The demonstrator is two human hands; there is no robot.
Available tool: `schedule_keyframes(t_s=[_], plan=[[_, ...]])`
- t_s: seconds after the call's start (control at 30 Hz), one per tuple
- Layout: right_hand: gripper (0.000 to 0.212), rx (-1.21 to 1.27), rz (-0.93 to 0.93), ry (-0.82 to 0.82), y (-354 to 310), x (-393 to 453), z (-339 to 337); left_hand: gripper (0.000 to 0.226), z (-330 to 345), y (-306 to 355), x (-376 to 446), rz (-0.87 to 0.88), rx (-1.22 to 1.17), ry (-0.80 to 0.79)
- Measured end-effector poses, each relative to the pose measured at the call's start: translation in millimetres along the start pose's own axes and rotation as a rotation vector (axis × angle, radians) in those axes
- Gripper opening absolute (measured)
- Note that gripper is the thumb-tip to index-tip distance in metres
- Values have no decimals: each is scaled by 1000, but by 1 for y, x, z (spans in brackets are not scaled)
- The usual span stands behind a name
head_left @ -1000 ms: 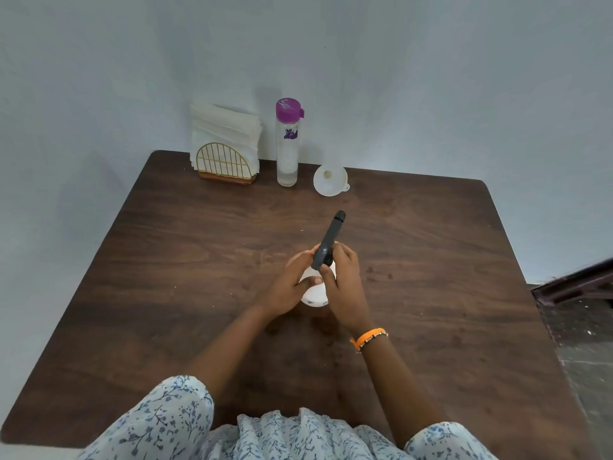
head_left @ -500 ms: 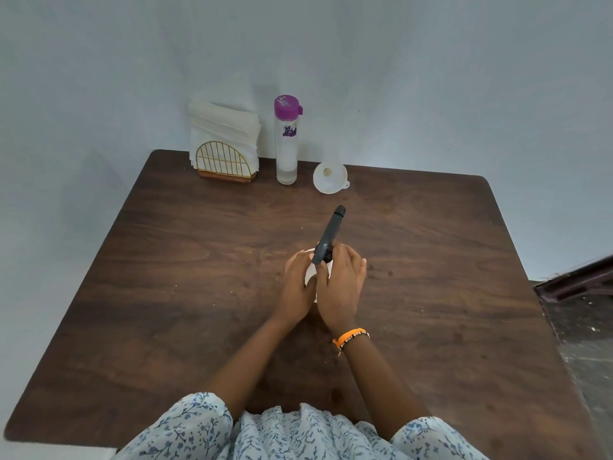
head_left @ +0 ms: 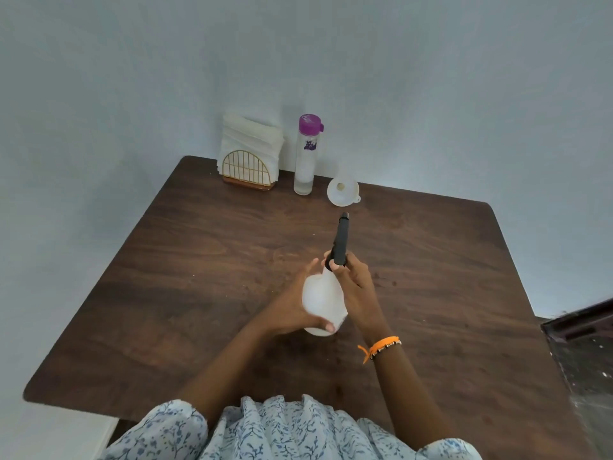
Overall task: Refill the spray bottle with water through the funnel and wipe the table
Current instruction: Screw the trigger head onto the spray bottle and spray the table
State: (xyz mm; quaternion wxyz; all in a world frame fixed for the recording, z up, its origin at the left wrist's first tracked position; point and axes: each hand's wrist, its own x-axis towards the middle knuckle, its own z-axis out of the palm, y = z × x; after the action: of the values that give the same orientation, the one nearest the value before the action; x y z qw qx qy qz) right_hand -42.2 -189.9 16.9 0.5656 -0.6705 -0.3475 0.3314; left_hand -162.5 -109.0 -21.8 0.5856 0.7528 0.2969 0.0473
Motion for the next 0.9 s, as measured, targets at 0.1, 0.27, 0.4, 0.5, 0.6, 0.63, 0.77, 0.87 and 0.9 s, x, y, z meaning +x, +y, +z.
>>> schedule_keyframes(t_s=[0.1, 0.27, 0.4, 0.5, 0.6, 0.63, 0.77, 0.87, 0.9], plan=[[18, 154, -54, -34, -13, -6, -1, 117, 1, 5, -12, 32, 39, 80], [47, 95, -5, 35, -11, 0, 7, 117, 6, 9, -21, 30, 72, 217], [42, 92, 34, 133, -9, 14, 20, 108, 10, 12, -30, 44, 39, 274], [16, 75, 79, 158, -11, 23, 36, 105, 12, 16, -36, 25, 58, 321], [22, 67, 145, 88, -9, 36, 46, 114, 1, 9, -38, -55, -50, 246], [26, 98, 191, 20, -7, 41, 47, 110, -6, 7, -39, -71, -99, 190], [22, 168, 447, -283, -1, 61, 60, 49, -40, -3, -43, -208, -223, 263], [21, 163, 611, -368, 10, 71, 79, 31, -57, -18, -45, -349, -349, 601], [28, 140, 644, -400, 12, 74, 85, 30, -61, -23, -45, -384, -380, 672]])
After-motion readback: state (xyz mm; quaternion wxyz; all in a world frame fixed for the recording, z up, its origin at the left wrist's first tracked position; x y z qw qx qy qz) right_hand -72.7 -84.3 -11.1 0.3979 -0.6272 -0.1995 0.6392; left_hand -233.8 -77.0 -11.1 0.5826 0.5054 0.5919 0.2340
